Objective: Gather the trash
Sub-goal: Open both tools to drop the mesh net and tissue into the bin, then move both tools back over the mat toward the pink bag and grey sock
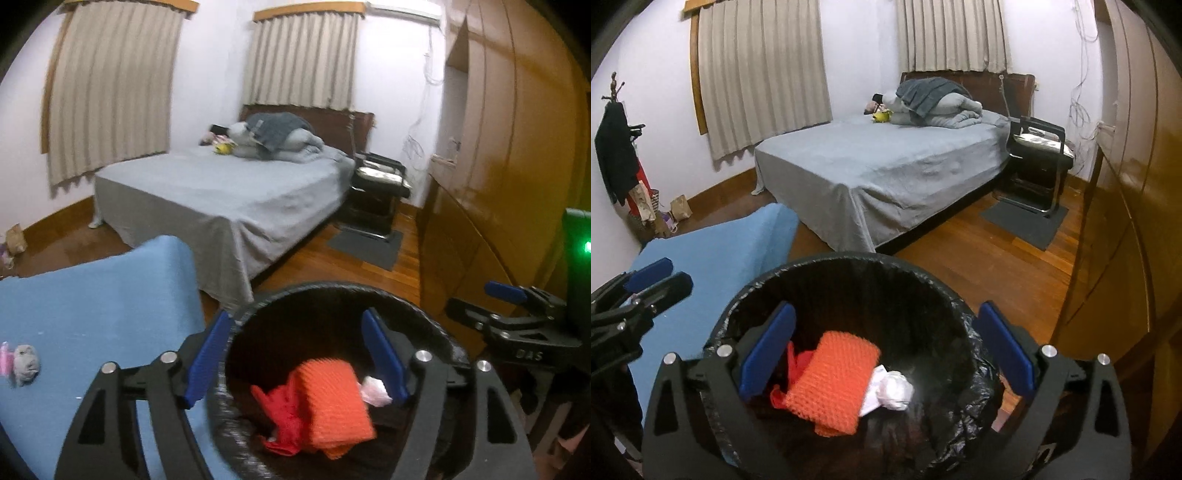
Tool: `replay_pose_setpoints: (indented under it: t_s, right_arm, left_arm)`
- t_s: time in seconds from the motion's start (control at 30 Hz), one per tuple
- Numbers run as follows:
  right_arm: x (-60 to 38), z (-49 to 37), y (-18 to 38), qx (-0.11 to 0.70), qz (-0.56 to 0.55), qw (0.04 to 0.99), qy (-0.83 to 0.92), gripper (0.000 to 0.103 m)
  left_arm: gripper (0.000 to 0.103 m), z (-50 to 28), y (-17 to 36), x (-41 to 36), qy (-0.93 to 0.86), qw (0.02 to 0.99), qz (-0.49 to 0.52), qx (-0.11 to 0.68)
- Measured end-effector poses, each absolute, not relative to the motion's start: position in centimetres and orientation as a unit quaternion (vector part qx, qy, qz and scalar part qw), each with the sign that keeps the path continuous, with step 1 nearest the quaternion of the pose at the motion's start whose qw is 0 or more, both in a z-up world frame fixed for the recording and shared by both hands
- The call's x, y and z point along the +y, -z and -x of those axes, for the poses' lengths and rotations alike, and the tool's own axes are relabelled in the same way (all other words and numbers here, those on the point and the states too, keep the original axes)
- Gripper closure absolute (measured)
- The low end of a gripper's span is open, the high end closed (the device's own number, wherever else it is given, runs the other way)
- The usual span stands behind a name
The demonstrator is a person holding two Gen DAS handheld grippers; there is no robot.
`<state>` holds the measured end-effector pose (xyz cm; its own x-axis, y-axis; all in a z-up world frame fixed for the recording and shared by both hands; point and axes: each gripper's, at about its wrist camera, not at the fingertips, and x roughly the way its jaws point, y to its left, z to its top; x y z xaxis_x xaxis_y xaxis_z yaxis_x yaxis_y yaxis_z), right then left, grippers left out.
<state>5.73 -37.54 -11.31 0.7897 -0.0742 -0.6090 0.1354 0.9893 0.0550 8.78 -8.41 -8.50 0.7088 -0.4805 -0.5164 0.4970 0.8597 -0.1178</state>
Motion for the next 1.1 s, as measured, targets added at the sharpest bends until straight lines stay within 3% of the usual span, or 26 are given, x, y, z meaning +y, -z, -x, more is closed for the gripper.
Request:
replay_pose_setpoints:
  t_s: [0.2,0.43,1.1]
  right_arm:
    - [-34.9,-6.2,10.4,0.308,-0.048,0.95,0.03,0.006]
    - [-29.1,-8.7,10.0,0.309,-0.034,0.95,-0.026,0.006]
    - [-11.0,-14.7,11.1,0.299,0.011,0.943,-0.148,0.006]
  left_arm:
    - [0.016,-8.4,7.4,-4.5,0.21,0.943,-0.005,0.258]
    - [0.009,-8.7,7.2,1.8,0.141,0.957,0.014,0.255]
    - [0.007,-9.1,9.9,18.7,-0.015,0.964,0.051,0.262]
